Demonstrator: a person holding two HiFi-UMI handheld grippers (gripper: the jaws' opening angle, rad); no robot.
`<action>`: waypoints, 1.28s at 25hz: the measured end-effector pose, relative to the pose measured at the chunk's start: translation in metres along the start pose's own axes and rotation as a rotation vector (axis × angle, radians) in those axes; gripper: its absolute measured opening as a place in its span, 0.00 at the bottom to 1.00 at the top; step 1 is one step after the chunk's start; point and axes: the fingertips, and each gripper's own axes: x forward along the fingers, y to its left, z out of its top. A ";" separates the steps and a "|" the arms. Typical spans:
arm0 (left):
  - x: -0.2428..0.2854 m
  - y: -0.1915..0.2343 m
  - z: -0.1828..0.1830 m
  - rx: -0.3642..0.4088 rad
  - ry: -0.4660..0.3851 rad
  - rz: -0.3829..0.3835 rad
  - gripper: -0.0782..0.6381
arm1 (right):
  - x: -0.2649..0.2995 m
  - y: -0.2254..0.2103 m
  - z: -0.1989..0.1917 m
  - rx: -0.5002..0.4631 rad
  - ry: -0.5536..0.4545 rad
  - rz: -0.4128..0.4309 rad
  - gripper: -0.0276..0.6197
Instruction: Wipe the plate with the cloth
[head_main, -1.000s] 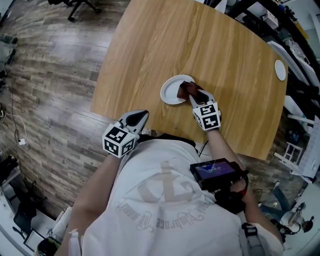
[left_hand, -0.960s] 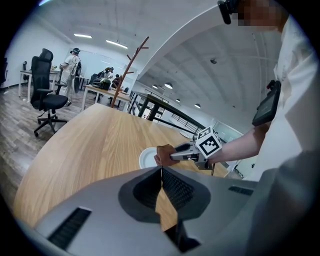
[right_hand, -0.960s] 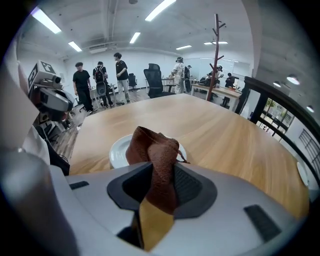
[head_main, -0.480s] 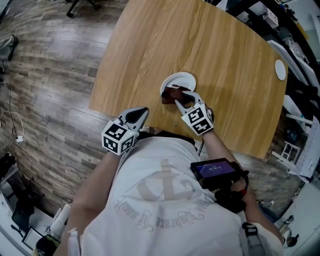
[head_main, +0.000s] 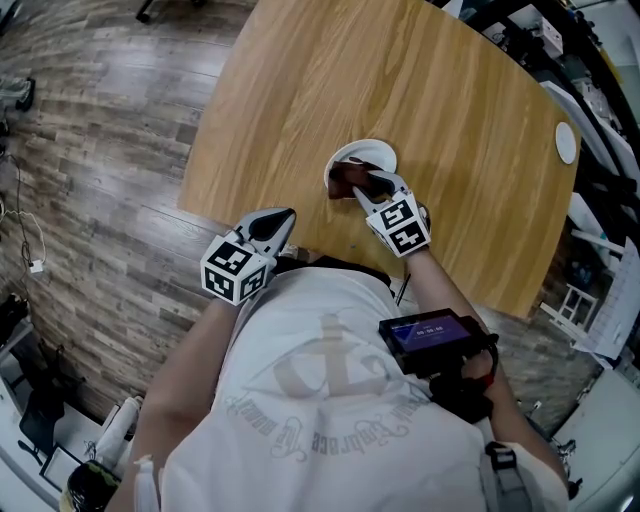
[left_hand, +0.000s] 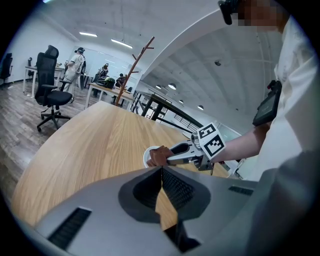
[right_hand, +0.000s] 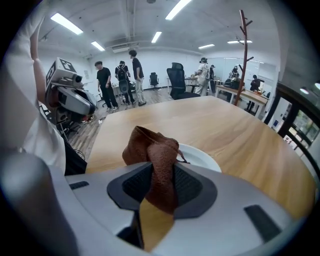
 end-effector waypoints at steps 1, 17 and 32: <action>0.000 0.000 0.000 0.000 0.000 0.000 0.13 | -0.002 -0.008 -0.004 0.008 0.012 -0.022 0.24; 0.004 0.006 0.004 -0.013 0.005 0.008 0.13 | -0.016 -0.099 -0.012 0.057 0.073 -0.276 0.24; 0.000 0.007 0.001 -0.026 -0.006 0.010 0.13 | 0.001 0.007 0.031 -0.244 -0.019 -0.027 0.24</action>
